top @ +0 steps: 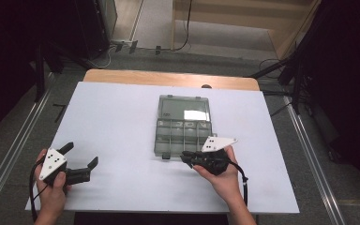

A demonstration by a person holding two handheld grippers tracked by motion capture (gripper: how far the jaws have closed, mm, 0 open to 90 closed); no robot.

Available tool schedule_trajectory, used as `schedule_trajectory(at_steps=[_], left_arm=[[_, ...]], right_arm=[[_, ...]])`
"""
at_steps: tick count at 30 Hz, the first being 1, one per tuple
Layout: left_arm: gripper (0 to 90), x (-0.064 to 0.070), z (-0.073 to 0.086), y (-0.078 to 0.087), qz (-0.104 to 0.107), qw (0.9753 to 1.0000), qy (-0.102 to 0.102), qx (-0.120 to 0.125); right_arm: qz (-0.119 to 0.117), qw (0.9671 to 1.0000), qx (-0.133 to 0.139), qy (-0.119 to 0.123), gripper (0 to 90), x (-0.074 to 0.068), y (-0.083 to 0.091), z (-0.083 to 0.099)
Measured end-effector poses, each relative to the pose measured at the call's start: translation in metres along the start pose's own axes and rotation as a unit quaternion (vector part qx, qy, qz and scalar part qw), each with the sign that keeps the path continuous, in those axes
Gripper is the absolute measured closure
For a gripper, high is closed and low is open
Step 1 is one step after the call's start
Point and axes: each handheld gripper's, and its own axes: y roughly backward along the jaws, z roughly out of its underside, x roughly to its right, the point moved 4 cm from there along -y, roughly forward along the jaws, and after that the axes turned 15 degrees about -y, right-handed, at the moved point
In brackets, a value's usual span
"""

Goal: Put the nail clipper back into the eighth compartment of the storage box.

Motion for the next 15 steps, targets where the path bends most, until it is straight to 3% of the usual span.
schedule_trajectory(at_steps=[15], left_arm=[[0.0, 0.0, 0.0, 0.0, 0.0, 1.0, 0.0, 0.0]], right_arm=[[0.02, 0.9988, 0.038, -0.023, 80.9, 0.0, 0.011, -0.007]])
